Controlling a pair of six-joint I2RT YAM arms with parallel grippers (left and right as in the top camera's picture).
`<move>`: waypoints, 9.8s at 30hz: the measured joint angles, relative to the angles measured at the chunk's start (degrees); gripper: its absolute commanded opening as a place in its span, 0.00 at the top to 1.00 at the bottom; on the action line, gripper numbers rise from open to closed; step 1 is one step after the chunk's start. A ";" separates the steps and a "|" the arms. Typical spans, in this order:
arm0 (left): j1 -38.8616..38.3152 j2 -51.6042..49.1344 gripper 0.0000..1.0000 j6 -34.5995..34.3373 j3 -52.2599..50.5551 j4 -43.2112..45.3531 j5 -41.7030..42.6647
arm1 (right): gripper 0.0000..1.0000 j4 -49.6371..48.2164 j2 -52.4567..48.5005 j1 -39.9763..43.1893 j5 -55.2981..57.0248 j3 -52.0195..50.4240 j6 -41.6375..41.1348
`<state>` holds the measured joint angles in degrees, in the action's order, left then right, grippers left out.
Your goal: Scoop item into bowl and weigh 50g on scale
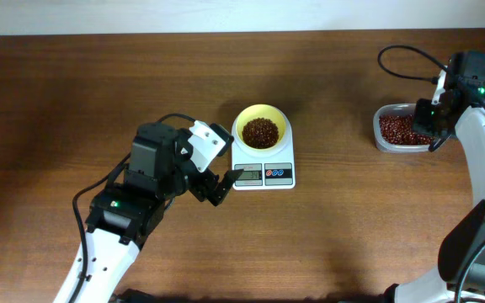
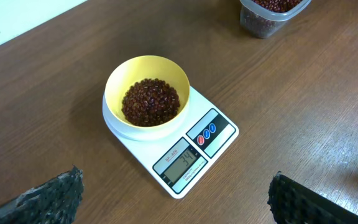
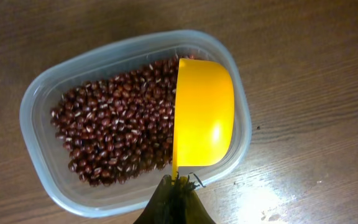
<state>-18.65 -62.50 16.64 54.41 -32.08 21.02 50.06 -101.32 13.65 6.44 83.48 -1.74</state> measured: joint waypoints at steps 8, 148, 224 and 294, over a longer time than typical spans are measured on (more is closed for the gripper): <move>0.00 0.00 0.01 0.00 0.00 0.00 0.00 | 0.96 -0.02 -3.72 -0.02 -0.63 0.00 -0.24; 0.00 0.00 0.01 0.00 0.00 0.00 0.00 | 0.96 3.23 -6.54 3.39 -82.12 0.09 3.32; 0.00 0.00 0.01 0.00 0.00 0.00 0.00 | 0.96 -18.80 -6.64 -19.17 -67.23 -0.02 6.43; 0.00 0.00 0.01 -0.02 0.00 0.00 0.00 | 0.96 -19.21 -6.64 -19.17 -63.21 -0.02 45.68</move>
<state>-18.65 -62.50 16.62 54.41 -32.08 21.02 30.85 -107.96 -5.52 -56.77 83.46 43.94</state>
